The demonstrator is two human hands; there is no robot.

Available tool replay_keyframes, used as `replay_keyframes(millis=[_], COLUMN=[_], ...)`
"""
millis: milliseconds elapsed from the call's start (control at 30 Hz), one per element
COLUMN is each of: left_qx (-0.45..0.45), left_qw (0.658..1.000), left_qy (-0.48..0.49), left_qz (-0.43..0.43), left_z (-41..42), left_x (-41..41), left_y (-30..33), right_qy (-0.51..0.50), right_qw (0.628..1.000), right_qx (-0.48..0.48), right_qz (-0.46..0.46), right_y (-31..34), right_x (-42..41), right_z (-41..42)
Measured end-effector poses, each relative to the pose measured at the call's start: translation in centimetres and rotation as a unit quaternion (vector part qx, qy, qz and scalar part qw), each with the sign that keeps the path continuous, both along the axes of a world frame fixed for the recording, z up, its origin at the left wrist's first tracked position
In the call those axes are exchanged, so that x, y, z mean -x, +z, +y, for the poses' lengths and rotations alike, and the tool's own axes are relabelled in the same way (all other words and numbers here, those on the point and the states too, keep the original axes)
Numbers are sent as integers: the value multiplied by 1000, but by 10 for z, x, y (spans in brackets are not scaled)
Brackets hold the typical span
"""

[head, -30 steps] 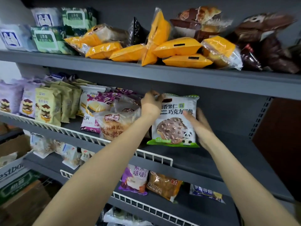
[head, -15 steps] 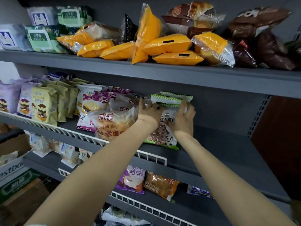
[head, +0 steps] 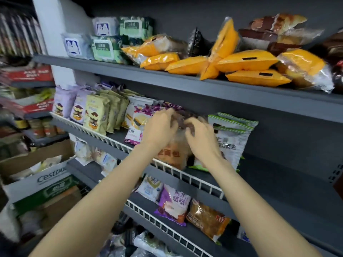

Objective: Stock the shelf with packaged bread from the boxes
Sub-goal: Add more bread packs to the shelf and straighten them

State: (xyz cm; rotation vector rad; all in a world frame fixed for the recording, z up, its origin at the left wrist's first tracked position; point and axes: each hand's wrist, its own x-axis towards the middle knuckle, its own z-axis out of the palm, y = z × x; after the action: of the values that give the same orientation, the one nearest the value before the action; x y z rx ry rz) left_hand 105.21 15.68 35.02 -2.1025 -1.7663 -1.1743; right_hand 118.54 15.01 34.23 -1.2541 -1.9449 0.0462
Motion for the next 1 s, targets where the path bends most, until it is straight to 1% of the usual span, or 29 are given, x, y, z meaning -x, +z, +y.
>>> replay_keyframes(millis=[100, 167, 333, 433, 533, 667, 800, 900, 1000], left_qx=[20, 42, 150, 192, 213, 256, 325, 359, 425], left_qw=[997, 992, 968, 948, 926, 889, 858, 844, 820], left_qy=[51, 85, 171, 219, 262, 303, 324, 335, 320], left_qz=[-62, -83, -109, -128, -169, -228, -230, -216, -210], left_z=[-9, -14, -21, -22, -21, -4, 32, 76, 124], left_x=[73, 127, 284, 390, 482, 587, 675, 734, 785], left_y=[-18, -33, -78, -112, -146, -195, -248, -286, -330], right_qy=[82, 125, 199, 230, 246, 259, 255, 244, 240], right_qw=[997, 992, 971, 951, 941, 918, 891, 872, 845], right_qx=[-3, 12, 73, 121, 145, 228, 300, 348, 408], right_qz=[-7, -22, -112, -164, -183, -194, -227, -242, -247], right_y=[0, -8, -51, -83, -121, -184, -251, -299, -345], right_x=[70, 125, 280, 384, 484, 600, 696, 759, 812], right_z=[-3, -3, 8, 25, 45, 83, 136, 186, 238])
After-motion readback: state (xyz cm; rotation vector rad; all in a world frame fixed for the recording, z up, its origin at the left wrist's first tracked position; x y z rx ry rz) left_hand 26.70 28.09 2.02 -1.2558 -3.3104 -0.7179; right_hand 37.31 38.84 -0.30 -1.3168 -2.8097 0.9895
